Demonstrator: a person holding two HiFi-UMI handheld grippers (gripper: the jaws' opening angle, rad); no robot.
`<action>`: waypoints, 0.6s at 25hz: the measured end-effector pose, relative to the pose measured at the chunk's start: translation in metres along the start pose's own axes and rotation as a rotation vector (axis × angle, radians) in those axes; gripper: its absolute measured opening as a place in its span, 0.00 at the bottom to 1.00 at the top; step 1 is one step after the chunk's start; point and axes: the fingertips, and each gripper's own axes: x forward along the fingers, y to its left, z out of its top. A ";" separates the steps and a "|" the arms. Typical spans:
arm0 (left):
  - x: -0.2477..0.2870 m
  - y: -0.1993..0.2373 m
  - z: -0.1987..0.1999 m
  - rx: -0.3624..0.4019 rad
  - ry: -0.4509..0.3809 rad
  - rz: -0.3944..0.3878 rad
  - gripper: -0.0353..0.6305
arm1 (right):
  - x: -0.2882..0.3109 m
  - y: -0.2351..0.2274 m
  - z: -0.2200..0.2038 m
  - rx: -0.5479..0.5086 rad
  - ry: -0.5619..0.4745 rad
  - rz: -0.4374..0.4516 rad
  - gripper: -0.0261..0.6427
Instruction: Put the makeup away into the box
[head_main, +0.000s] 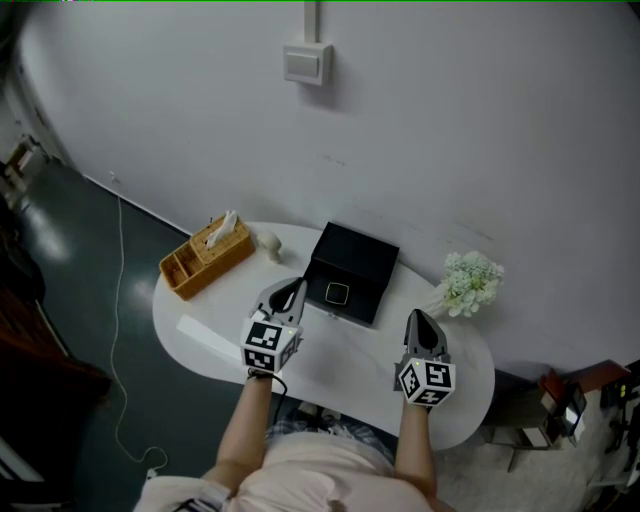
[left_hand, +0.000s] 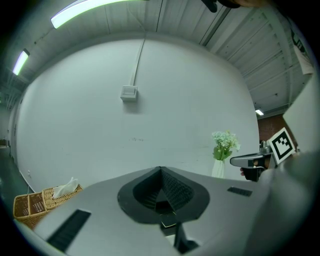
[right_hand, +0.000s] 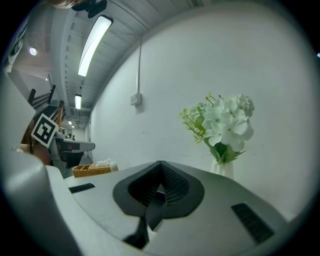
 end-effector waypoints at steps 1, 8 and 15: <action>0.000 -0.001 0.000 0.001 0.001 -0.002 0.09 | 0.000 0.000 0.000 0.001 0.000 0.001 0.06; 0.002 -0.001 -0.003 0.003 0.014 -0.008 0.09 | 0.002 0.000 0.000 -0.008 0.007 0.003 0.06; 0.002 0.001 -0.005 -0.004 0.012 -0.009 0.09 | 0.002 -0.001 -0.001 -0.012 0.010 -0.003 0.06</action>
